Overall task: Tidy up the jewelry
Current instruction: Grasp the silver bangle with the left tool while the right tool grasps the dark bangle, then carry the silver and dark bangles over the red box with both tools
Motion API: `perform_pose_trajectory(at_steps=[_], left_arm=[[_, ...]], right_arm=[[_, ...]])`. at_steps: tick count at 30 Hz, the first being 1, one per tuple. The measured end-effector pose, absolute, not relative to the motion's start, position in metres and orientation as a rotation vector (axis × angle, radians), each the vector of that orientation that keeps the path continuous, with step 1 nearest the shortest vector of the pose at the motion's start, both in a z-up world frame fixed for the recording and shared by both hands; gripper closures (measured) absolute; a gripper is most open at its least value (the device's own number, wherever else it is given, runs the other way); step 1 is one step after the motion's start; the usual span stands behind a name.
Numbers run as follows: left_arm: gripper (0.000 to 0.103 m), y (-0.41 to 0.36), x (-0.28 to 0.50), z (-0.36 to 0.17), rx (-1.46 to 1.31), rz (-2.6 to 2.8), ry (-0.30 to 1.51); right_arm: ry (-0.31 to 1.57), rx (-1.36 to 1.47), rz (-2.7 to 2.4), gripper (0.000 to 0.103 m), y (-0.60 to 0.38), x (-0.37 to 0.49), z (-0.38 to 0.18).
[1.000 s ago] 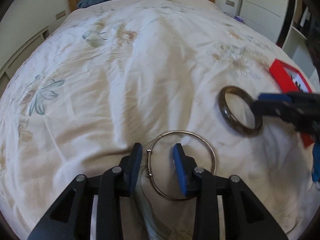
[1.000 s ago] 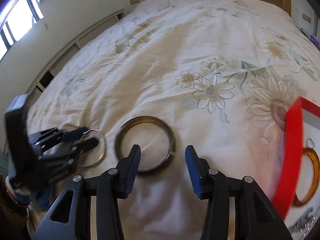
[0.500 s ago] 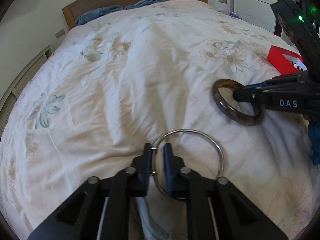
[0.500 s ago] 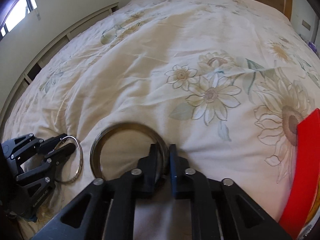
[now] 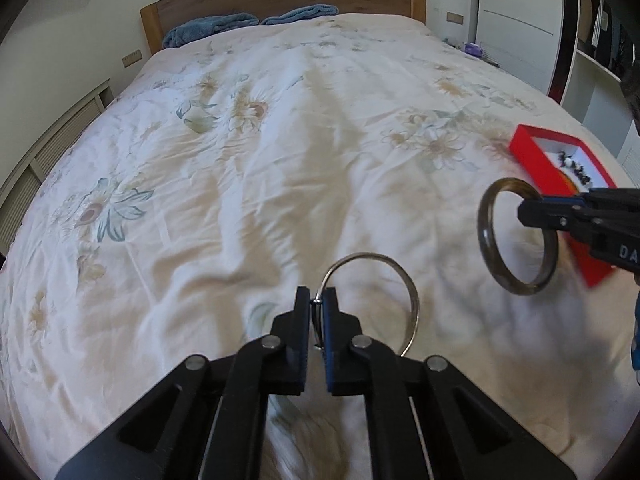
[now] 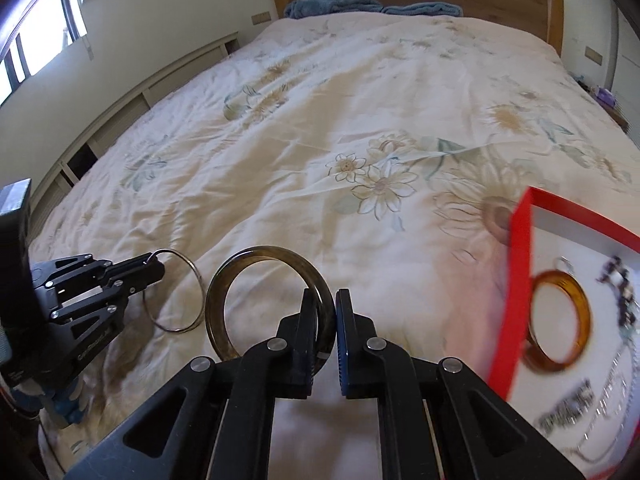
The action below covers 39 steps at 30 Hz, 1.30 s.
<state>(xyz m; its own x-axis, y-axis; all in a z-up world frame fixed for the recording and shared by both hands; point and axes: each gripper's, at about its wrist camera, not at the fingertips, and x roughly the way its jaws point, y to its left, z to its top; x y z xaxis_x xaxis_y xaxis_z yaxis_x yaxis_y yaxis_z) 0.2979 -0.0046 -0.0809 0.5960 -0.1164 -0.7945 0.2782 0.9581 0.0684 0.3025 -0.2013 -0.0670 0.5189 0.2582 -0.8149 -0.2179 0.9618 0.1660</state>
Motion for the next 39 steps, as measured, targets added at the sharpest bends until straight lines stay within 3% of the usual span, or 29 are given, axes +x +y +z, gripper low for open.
perform_pose_trajectory(at_steps=[10,20,30,39], left_arm=[[0.098,-0.037,0.262,-0.038,0.193,-0.273,0.855],[0.098,-0.126,0.261,-0.016,0.164,-0.406,0.834],[0.098,-0.240,0.288,-0.039,0.144,-0.501,0.887],[0.098,-0.291,0.316,-0.074,0.220,-0.442,0.953]], right_arm=[[0.930,0.076,0.259,0.094,-0.236,0.243,-0.030],[0.902,0.125,0.094,0.094,-0.343,0.216,-0.019],[0.964,0.118,-0.054,0.094,-0.430,0.215,-0.050],[1.048,0.019,-0.031,0.094,-0.434,0.224,-0.080]])
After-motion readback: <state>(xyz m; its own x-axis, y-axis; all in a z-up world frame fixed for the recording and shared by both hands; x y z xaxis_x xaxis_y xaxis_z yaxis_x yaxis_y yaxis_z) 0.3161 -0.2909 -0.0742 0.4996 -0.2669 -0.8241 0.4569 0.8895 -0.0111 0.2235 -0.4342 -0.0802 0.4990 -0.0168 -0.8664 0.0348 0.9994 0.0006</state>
